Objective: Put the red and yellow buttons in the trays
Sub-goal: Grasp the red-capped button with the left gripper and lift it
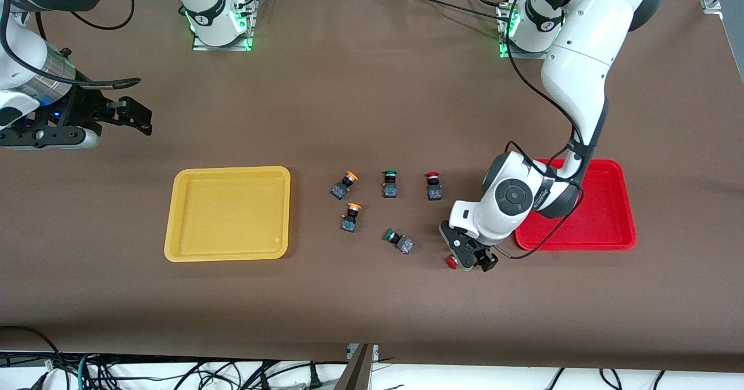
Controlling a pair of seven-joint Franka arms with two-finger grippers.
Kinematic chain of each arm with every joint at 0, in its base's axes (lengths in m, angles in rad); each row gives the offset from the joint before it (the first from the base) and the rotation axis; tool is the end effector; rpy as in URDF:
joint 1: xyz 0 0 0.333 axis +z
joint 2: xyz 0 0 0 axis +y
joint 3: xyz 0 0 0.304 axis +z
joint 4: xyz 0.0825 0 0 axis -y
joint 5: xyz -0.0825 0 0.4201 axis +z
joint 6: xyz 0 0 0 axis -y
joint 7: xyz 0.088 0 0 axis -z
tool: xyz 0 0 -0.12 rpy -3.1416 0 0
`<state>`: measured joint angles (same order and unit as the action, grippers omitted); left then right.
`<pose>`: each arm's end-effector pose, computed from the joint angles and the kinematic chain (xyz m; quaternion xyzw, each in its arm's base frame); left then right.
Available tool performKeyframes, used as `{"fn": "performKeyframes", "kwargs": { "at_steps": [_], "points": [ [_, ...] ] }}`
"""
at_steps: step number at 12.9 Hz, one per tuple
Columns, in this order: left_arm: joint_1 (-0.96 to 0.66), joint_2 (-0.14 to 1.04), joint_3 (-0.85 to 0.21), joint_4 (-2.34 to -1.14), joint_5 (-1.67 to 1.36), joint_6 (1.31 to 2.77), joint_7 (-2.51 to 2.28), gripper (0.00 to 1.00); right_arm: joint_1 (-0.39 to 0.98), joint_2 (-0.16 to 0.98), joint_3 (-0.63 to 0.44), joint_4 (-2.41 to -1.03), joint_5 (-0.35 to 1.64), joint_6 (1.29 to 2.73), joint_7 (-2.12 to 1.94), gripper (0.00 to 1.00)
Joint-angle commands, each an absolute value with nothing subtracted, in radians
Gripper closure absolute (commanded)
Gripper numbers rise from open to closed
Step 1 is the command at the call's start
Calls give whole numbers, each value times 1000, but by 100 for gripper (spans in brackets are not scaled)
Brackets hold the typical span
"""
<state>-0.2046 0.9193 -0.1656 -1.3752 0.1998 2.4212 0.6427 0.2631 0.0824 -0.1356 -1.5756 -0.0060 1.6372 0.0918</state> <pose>0.7226 -0.2528 0.1341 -0.8554 0.5131 -0.0689 0.0171 0.6130 0.0806 0.5534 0.9997 0.0182 -0.0090 0.0096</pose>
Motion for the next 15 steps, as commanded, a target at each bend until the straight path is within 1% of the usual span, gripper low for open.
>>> {"fn": "performKeyframes", "kwargs": {
  "at_steps": [1,2,3,4,6,8,10,11,12,15],
  "points": [
    [-193,946,-184,-1361,209,2444,670,32,267,86,-137,-1557,-8,1620,97,0],
    [-189,956,-184,-1362,209,2444,672,65,267,86,-137,-1557,-8,1618,97,0],
    [-186,960,-186,-1361,209,2444,672,88,267,86,-137,-1557,-8,1620,97,0],
    [-192,959,-187,-1359,210,2444,672,100,267,86,-137,-1557,-8,1620,97,0],
    [-196,951,-189,-1351,209,2444,672,100,267,86,-137,-1557,-11,1623,83,0],
    [-177,928,-230,-1351,207,2439,664,100,265,87,-137,-1555,-8,1629,92,0],
    [-134,862,-244,-1382,198,2384,653,100,268,98,-135,-1557,-2,1644,88,0],
    [-108,827,-273,-1387,196,2296,652,100,275,103,-135,-1562,3,1658,84,0],
    [-83,792,-287,-1385,196,2178,653,100,284,136,-135,-1559,2,1672,83,0],
    [-45,718,-281,-1385,199,1834,653,100,322,267,-135,-1557,1,1667,80,0]
  ]
}}
